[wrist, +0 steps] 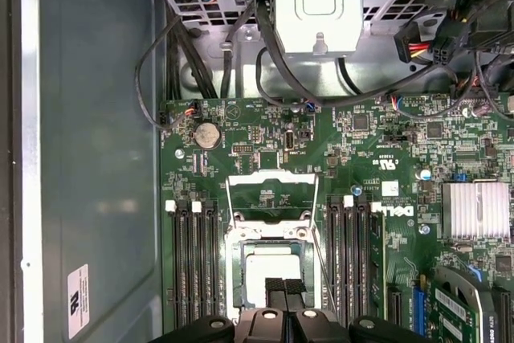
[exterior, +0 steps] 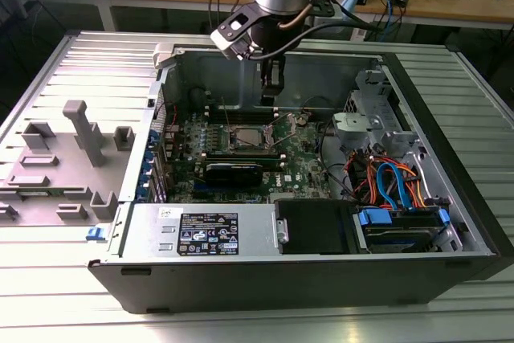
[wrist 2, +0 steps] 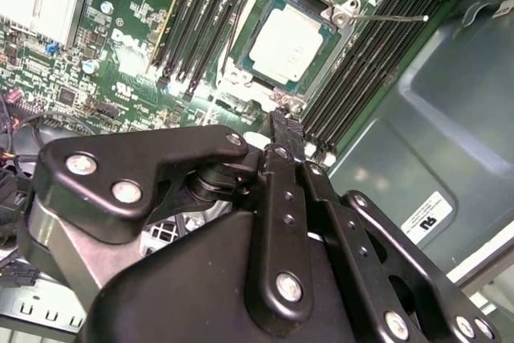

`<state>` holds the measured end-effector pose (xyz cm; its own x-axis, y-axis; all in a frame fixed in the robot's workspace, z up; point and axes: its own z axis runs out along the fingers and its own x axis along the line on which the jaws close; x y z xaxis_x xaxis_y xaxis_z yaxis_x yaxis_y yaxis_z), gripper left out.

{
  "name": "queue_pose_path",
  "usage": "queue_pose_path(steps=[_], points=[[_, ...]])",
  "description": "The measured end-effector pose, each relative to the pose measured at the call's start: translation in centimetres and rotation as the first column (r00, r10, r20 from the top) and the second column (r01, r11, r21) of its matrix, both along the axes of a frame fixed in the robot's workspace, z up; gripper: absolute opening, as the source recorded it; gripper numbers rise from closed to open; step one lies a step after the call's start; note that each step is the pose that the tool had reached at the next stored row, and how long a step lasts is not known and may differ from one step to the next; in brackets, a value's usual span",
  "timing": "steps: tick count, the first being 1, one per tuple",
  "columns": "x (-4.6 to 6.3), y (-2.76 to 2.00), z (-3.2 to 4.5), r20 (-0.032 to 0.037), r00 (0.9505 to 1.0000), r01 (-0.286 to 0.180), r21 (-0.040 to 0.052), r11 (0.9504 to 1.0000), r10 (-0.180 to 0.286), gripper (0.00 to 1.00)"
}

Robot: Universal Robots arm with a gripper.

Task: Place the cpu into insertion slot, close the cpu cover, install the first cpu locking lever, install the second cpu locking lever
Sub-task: 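Close the cpu cover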

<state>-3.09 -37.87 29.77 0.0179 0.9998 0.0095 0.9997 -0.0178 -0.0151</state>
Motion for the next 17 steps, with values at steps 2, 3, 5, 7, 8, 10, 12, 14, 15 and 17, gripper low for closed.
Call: queue_pose_path(steps=[2, 3, 5, 7, 8, 10, 12, 14, 15, 17], points=[[0.14, 0.0, 0.0, 0.0, 1.0, 0.0, 0.0001, 1.0, 0.0, 0.11], [0.25, 0.0, 0.0, 0.0, 1.0, 0.0, 0.0002, 1.0, 0.0, 0.11], [0.35, 0.0, 0.0, 0.0001, 1.0, 0.0, 0.0003, 1.0, 0.0, 0.11], [0.44, 0.0, 0.0, 0.0, 1.0, 0.0, 0.0003, 1.0, 0.0, 0.11], [0.48, 0.0, 0.0, 0.0001, 1.0, 0.0, 0.0004, 1.0, 0.0, 0.11], [0.53, 0.0, 0.0, 0.0, 1.0, 0.0, 0.0004, 1.0, 0.0, 0.11], [0.61, 0.0, 0.0, 0.0, 1.0, 0.0, 0.0005, 1.0, 0.0, 0.11], [0.65, 0.0, 0.0, 0.0001, 1.0, 0.0, 0.0006, 1.0, 0.0, 0.11], [0.66, 0.0, 0.04, 0.0, 1.0, 0.0, 0.0007, 1.0, 0.0, 0.11], [0.65, 0.0, 0.6, 0.0, 1.0, 0.0, 0.0006, 1.0, 0.0, 0.11]])
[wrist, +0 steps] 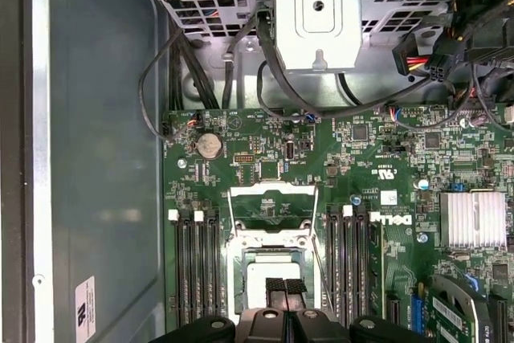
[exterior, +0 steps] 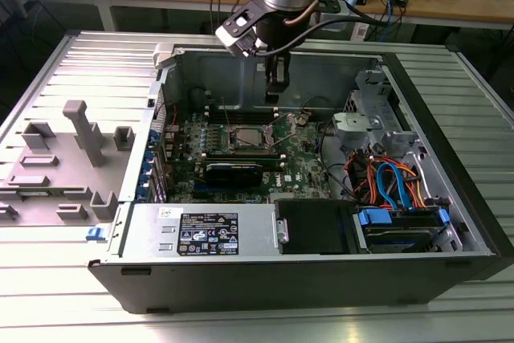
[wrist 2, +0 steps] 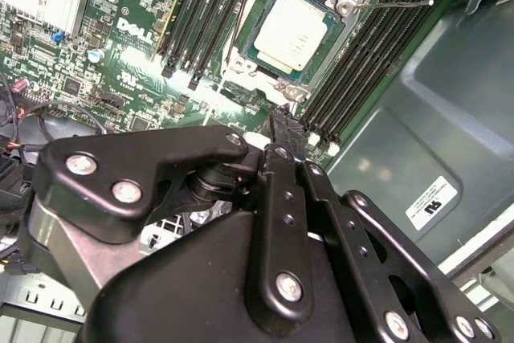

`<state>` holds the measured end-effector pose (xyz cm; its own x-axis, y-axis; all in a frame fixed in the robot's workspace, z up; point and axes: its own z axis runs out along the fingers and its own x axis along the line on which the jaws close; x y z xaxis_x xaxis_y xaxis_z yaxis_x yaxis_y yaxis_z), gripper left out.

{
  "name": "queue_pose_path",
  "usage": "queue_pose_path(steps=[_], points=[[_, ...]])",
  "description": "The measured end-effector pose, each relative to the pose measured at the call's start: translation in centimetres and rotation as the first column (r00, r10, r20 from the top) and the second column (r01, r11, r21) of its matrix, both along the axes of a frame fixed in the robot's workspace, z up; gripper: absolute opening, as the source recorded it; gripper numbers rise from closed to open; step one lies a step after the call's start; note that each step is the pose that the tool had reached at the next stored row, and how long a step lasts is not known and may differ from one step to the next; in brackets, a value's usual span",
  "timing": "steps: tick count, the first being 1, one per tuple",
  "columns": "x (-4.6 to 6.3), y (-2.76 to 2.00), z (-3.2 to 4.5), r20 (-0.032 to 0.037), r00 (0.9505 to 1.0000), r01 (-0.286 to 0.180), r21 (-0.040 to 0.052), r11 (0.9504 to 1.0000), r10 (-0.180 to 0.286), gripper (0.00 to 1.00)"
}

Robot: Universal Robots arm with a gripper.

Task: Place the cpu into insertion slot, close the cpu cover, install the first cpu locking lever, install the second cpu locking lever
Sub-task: 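Close the cpu cover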

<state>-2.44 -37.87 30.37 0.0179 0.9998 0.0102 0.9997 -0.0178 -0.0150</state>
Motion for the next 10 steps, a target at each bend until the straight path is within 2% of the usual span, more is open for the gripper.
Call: queue_pose_path(steps=[10], points=[[0.15, 0.0, 0.22, -0.0001, 1.0, 0.0, -0.0001, 1.0, 0.0, 0.11]])
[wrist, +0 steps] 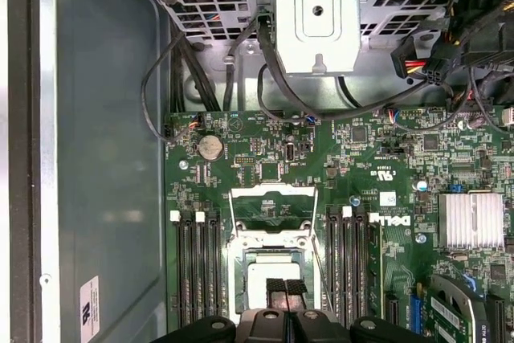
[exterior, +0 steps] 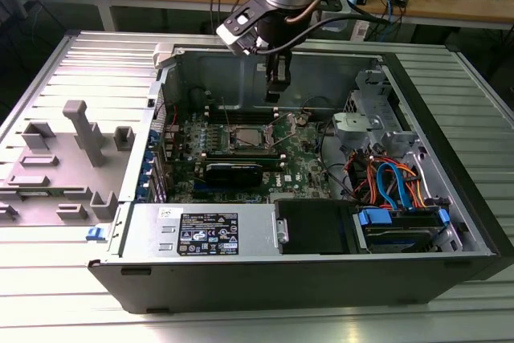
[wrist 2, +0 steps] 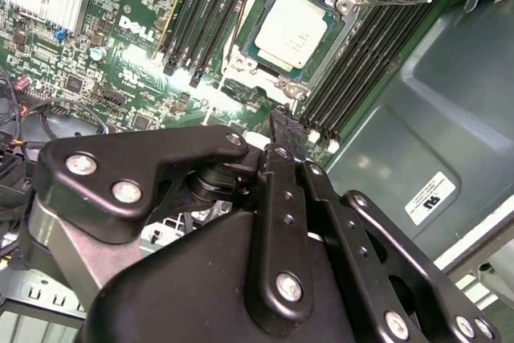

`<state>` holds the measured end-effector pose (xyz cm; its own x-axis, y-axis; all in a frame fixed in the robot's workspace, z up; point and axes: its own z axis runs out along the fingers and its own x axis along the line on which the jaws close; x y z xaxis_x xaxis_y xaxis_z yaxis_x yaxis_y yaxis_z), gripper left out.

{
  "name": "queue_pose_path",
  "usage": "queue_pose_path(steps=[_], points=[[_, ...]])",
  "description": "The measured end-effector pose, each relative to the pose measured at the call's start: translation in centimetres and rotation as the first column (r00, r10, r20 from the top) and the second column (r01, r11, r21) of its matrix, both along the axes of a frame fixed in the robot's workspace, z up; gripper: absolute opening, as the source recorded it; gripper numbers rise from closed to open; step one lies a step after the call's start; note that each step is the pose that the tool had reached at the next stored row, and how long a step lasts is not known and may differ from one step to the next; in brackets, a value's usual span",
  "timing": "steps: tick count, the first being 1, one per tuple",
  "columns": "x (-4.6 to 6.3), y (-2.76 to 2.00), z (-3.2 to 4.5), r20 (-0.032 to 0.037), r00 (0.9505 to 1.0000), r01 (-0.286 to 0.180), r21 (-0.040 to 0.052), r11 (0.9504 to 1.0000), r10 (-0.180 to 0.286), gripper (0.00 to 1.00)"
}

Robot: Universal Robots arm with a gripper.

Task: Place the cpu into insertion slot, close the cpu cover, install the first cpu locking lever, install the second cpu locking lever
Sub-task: 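Close the cpu cover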

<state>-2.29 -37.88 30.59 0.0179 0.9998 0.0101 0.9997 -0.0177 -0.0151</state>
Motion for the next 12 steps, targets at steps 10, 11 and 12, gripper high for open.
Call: queue_pose_path(steps=[10, 11, 12], points=[[0.45, 0.0, -0.01, 0.0001, 1.0, 0.0, 0.0001, 1.0, 0.0, 0.11], [0.48, 0.0, -0.01, 0.0001, 1.0, 0.0, 0.0002, 1.0, 0.0, 0.11], [0.5, 0.0, -0.01, 0.0001, 1.0, 0.0, 0.0001, 1.0, 0.0, 0.11]])
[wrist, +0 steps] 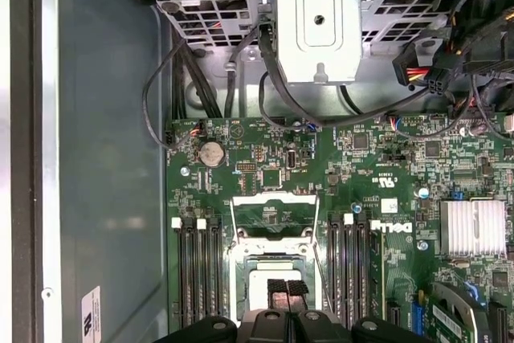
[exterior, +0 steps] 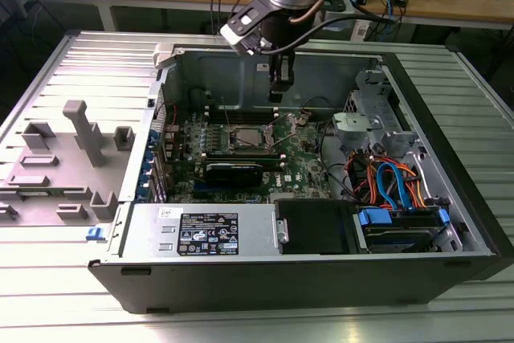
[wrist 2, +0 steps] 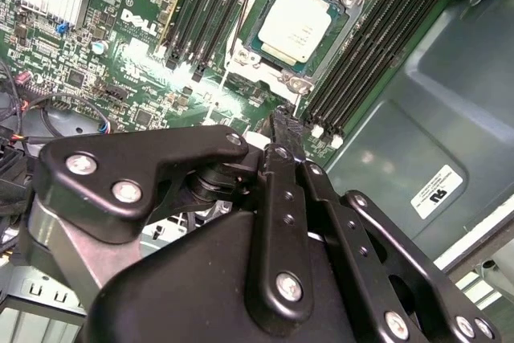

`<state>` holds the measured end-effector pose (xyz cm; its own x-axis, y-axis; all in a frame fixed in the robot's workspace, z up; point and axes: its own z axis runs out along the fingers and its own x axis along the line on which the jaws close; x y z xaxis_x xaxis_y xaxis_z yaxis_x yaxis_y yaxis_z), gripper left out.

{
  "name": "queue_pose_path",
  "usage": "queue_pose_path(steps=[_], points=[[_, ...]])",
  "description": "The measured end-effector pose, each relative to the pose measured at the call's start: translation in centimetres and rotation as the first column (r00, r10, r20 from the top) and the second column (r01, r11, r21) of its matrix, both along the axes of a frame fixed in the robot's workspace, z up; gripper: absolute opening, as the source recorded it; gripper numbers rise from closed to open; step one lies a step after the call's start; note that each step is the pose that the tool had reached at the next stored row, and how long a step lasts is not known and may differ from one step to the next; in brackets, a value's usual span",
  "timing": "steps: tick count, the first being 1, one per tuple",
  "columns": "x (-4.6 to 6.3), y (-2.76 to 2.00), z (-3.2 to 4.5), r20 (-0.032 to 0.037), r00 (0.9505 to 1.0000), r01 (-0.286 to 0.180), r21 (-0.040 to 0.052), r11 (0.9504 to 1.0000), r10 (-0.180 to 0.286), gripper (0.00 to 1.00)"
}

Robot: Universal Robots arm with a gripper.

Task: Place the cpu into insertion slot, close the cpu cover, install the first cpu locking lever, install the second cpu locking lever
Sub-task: 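Close the cpu cover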

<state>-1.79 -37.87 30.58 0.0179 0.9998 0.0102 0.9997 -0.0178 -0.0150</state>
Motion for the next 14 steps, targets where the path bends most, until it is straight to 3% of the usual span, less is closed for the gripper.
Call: queue_pose_path(steps=[14], points=[[0.43, 0.0, 0.0, 0.0, 1.0, 0.0, -0.0001, 1.0, 0.0, 0.11]])
